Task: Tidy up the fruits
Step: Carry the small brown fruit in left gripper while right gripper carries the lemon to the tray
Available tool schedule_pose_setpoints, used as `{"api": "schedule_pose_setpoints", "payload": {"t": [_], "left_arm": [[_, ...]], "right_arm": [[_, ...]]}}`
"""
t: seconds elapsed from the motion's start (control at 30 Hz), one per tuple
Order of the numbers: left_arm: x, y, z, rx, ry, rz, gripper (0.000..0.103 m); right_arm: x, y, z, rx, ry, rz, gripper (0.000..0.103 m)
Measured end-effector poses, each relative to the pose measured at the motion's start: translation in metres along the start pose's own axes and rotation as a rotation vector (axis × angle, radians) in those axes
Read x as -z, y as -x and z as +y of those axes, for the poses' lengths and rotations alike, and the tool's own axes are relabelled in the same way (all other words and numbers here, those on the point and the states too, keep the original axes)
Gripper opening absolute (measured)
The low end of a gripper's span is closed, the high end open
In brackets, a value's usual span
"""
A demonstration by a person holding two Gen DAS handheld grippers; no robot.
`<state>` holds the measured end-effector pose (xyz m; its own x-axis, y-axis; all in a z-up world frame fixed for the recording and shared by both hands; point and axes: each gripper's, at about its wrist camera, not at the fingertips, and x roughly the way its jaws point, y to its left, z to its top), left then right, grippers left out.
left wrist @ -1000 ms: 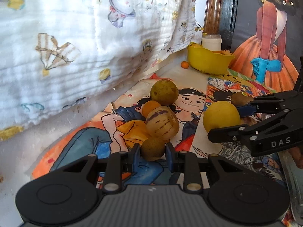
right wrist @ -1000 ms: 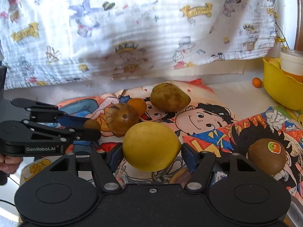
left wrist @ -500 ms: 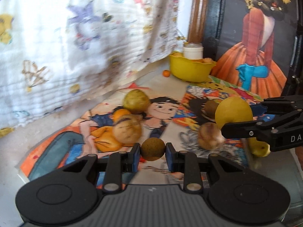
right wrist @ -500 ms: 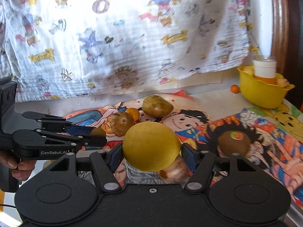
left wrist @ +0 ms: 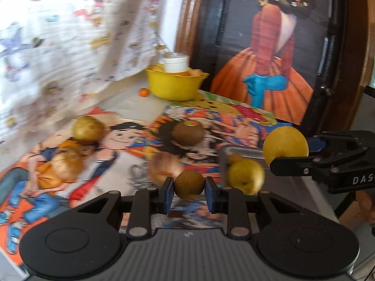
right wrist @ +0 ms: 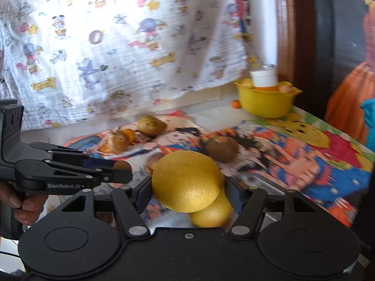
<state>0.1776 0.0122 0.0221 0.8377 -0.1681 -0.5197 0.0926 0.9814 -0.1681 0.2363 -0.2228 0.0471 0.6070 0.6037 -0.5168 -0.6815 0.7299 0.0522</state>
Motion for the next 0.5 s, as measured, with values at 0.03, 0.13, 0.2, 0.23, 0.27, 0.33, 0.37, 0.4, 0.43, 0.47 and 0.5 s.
{"api": "schedule_pose_setpoints", "payload": {"t": [0.03, 0.13, 0.2, 0.23, 0.27, 0.33, 0.37, 0.4, 0.43, 0.47, 0.5], "left_arm": [[0.001, -0.001, -0.006, 0.014, -0.001, 0.001, 0.031], [0.005, -0.007, -0.022, 0.056, -0.002, 0.017, 0.031], [0.008, -0.012, -0.032, 0.073, -0.008, 0.028, 0.031], [0.01, -0.015, -0.037, 0.08, -0.013, 0.035, 0.031], [0.011, -0.017, -0.041, 0.081, -0.017, 0.041, 0.031], [0.014, -0.024, -0.049, 0.081, -0.028, 0.058, 0.031], [0.016, -0.027, -0.052, 0.082, -0.032, 0.066, 0.031], [0.018, -0.03, -0.056, 0.083, -0.036, 0.076, 0.031], [0.019, -0.032, -0.059, 0.083, -0.039, 0.084, 0.031], [0.02, -0.035, -0.062, 0.083, -0.041, 0.091, 0.031], [0.022, -0.038, -0.064, 0.083, -0.042, 0.097, 0.031]], "right_arm": [[0.004, 0.004, -0.004, 0.01, -0.005, 0.001, 0.068], [0.014, 0.012, -0.017, 0.036, -0.02, 0.004, 0.068], [0.019, 0.014, -0.026, 0.053, -0.029, 0.003, 0.068], [0.021, 0.014, -0.031, 0.061, -0.035, 0.003, 0.068], [0.023, 0.013, -0.035, 0.07, -0.042, 0.003, 0.068], [0.025, 0.009, -0.045, 0.089, -0.058, 0.004, 0.068], [0.025, 0.006, -0.05, 0.097, -0.064, 0.004, 0.068], [0.026, 0.004, -0.054, 0.103, -0.068, 0.003, 0.068], [0.026, 0.0, -0.058, 0.108, -0.069, 0.004, 0.068], [0.027, -0.003, -0.062, 0.111, -0.071, 0.004, 0.068], [0.026, -0.007, -0.065, 0.113, -0.073, 0.006, 0.068]]}}
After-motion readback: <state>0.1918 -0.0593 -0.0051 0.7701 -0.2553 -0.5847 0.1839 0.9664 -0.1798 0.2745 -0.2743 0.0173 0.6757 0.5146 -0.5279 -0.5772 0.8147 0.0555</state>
